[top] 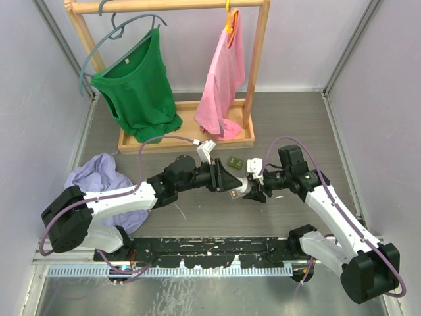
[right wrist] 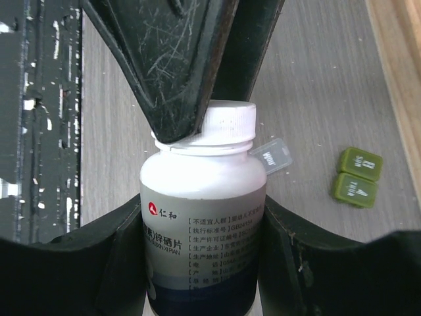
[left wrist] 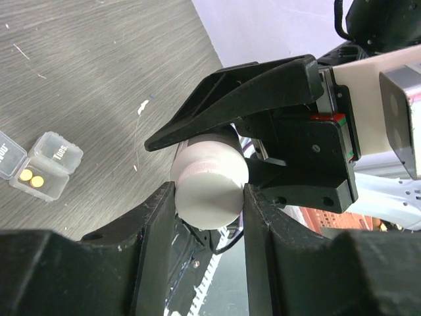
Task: Sort the pills into containers
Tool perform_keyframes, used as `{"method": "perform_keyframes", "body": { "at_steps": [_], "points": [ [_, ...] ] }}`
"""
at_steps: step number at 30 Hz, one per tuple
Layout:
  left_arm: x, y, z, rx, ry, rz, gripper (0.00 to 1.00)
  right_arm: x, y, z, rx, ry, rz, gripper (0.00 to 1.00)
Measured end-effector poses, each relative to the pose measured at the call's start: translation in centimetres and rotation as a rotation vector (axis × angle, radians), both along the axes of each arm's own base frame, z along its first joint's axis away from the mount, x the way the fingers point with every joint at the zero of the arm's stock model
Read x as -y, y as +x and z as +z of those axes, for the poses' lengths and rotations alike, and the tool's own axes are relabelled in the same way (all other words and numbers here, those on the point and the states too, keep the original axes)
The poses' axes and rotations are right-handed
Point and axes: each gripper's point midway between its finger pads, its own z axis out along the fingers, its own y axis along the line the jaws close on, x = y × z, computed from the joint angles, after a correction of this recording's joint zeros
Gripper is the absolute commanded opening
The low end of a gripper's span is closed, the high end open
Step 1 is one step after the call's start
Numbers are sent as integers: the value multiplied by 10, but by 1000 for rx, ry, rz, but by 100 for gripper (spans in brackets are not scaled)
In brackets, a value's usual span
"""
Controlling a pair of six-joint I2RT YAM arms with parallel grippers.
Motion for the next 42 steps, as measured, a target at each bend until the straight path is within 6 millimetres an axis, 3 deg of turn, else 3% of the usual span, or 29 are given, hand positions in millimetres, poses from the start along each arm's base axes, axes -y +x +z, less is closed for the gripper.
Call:
{"method": "perform_keyframes", "body": {
  "at_steps": [10,18,23,30,36,42],
  "points": [
    [1,-6,5,55,-2,-78,22,-6,-17,3,-211,86,-19,19],
    [-1,-10,16,236,-7,-161,26,-13,-28,13,-351,174,-3,19],
    [-6,-13,26,332,-7,-183,29,-19,-29,22,-347,219,37,19],
    [-9,-13,33,353,-15,-162,54,-21,-29,27,-324,240,61,19],
    [-21,-28,38,352,-18,-154,77,-25,-26,34,-257,262,101,19],
    [-36,-32,42,365,-17,-119,92,-25,-25,34,-225,262,114,19]
  ]
}}
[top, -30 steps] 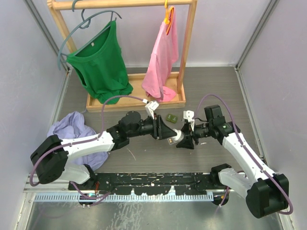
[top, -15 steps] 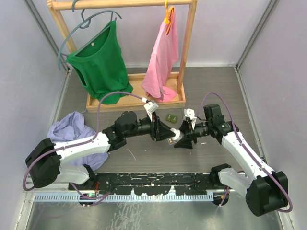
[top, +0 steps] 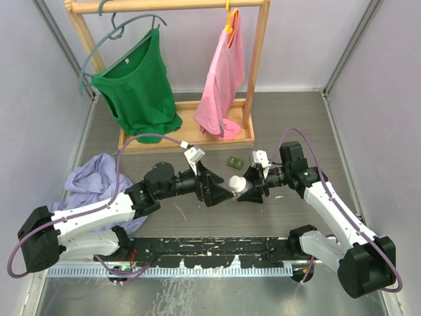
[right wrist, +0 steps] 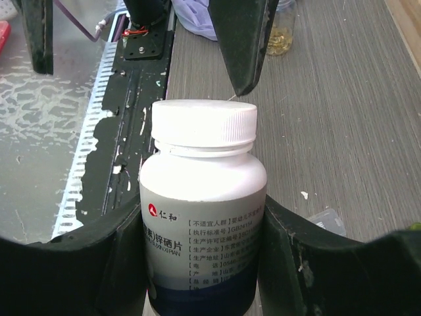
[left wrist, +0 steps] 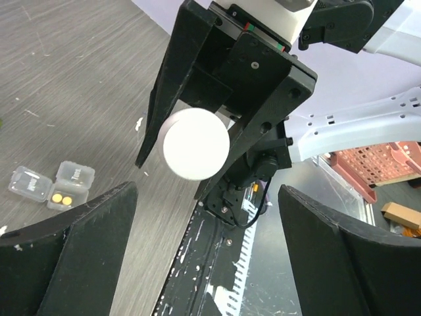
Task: Sort the pills into containers
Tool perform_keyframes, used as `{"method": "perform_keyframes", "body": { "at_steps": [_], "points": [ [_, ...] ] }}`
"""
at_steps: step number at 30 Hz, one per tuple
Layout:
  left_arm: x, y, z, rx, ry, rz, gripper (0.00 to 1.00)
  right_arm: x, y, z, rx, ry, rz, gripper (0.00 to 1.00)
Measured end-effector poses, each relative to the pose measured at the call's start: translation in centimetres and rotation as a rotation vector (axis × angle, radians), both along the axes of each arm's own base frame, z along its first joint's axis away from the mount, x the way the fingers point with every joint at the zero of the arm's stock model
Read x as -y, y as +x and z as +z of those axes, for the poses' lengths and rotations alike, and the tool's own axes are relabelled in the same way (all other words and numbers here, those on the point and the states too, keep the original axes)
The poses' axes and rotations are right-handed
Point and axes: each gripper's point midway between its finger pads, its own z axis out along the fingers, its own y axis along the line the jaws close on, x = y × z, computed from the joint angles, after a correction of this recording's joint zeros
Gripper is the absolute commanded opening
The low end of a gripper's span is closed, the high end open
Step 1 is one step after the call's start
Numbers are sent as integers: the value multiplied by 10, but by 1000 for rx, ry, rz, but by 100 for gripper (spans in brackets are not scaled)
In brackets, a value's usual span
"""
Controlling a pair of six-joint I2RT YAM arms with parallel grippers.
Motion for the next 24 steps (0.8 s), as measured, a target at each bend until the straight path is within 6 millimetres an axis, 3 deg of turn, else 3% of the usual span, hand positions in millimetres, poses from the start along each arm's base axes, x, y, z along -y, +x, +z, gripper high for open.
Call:
{"method": "perform_keyframes", "body": {
  "at_steps": [4,12,24],
  "points": [
    [-13,-3,-1,28,-3,23,99,1,0,-1,26,-3,7,21],
    [-53,-8,-5,66,-76,133,98,6,5,-8,116,-57,2,21],
    [-68,22,-15,-177,-180,377,99,14,14,-19,179,-135,-30,21]
  ]
}}
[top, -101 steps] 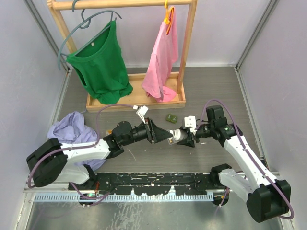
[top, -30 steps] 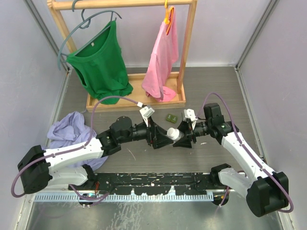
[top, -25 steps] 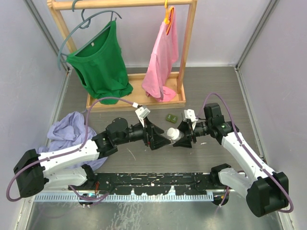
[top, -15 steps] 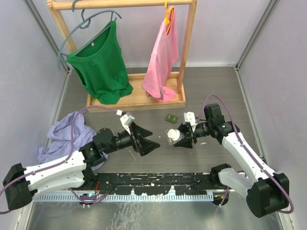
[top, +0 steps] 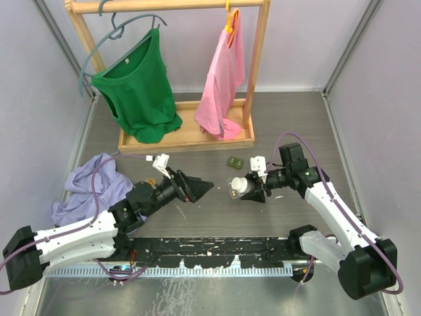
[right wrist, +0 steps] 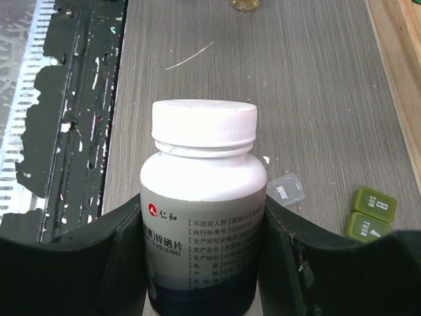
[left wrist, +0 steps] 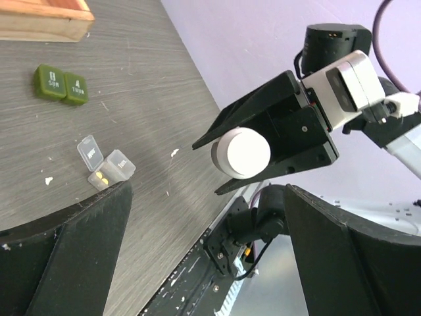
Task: Sort the pills into containers
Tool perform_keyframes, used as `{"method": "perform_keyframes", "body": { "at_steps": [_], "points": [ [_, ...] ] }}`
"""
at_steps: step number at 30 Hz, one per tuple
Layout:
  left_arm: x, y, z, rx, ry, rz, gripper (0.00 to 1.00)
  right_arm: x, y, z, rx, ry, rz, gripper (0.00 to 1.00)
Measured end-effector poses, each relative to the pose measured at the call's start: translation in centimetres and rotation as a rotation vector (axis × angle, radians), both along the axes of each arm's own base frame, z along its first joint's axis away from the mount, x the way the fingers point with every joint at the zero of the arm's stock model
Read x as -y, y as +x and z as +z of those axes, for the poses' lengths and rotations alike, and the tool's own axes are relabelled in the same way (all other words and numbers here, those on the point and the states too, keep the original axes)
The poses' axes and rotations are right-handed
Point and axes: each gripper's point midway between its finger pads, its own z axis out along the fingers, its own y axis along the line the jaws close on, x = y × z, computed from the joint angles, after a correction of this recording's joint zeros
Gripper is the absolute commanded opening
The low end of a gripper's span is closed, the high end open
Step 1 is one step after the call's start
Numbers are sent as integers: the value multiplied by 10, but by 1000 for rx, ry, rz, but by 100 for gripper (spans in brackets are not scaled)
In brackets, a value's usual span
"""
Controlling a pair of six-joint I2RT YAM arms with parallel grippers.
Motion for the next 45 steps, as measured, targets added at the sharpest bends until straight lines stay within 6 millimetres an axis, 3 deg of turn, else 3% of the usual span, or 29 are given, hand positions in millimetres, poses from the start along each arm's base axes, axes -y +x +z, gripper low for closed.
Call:
{"method": "perform_keyframes", "body": {
  "at_steps": [7,18,30,35,40,45],
  "points": [
    [8,2,-15,-90,17,74,99,3,4,-4,10,-29,-22,21],
    [32,4,-22,-118,70,100,97,5,7,-7,15,-46,-35,21],
    [54,3,-6,-147,64,119,95,6,8,-8,16,-55,-44,21],
    [62,4,-8,-168,86,135,94,7,9,-8,17,-57,-47,21],
    [67,5,-9,-178,100,146,80,7,9,-8,17,-57,-47,21],
    [74,8,-7,-189,107,154,76,7,9,-8,17,-57,-47,20]
  ]
}}
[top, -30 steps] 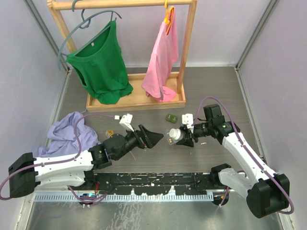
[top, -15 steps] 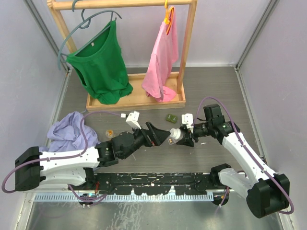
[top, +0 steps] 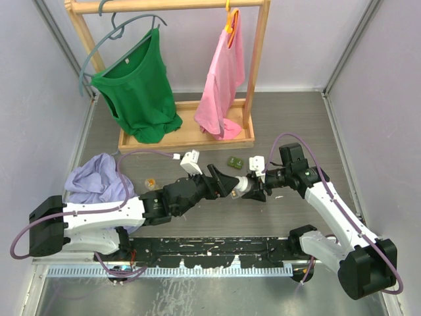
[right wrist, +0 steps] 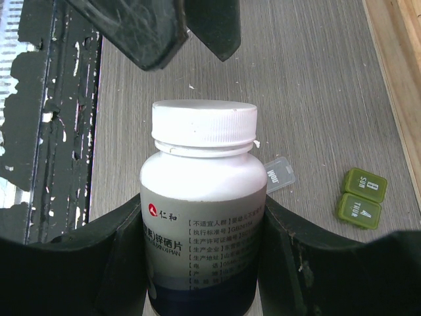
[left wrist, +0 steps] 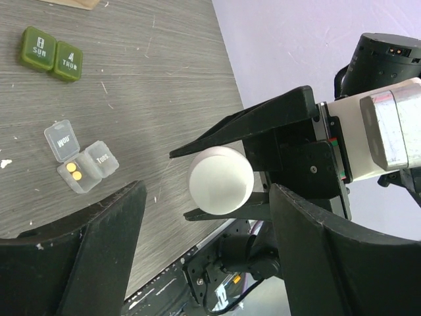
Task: Sort the pills into containers
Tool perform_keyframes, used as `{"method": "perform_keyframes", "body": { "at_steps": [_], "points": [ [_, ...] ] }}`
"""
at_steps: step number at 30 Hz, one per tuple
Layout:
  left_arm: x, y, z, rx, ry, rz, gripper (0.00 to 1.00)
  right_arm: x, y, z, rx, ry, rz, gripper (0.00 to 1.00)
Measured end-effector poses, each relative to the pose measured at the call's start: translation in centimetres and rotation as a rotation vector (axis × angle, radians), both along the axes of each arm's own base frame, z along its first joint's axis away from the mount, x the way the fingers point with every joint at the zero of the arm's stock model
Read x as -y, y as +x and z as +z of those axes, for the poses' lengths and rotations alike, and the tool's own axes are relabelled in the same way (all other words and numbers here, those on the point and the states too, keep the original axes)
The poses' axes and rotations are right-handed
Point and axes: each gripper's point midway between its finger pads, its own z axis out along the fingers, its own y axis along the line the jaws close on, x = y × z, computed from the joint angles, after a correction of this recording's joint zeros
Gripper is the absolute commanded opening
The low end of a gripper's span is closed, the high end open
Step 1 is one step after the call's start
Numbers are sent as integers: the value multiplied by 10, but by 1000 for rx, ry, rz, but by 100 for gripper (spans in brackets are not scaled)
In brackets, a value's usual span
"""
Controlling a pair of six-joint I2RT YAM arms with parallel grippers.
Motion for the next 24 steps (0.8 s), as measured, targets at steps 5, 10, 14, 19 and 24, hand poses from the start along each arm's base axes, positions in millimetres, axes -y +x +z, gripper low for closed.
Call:
{"method": "perform_keyframes", "body": {
  "at_steps": [5,10,14,19,24],
  "points": [
    [7,2,0,-19,-2,5,67,0,0,0,0,0,0,20],
    [12,3,-8,-28,19,3,63,0,0,0,0,0,0,21],
    [18,3,-8,-32,21,-8,59,0,0,0,0,0,0,20],
    [25,2,-10,-36,24,-24,54,0,0,0,0,0,2,20],
    [28,-1,-13,-43,26,-42,45,0,0,-1,0,-5,-2,20]
  ]
}}
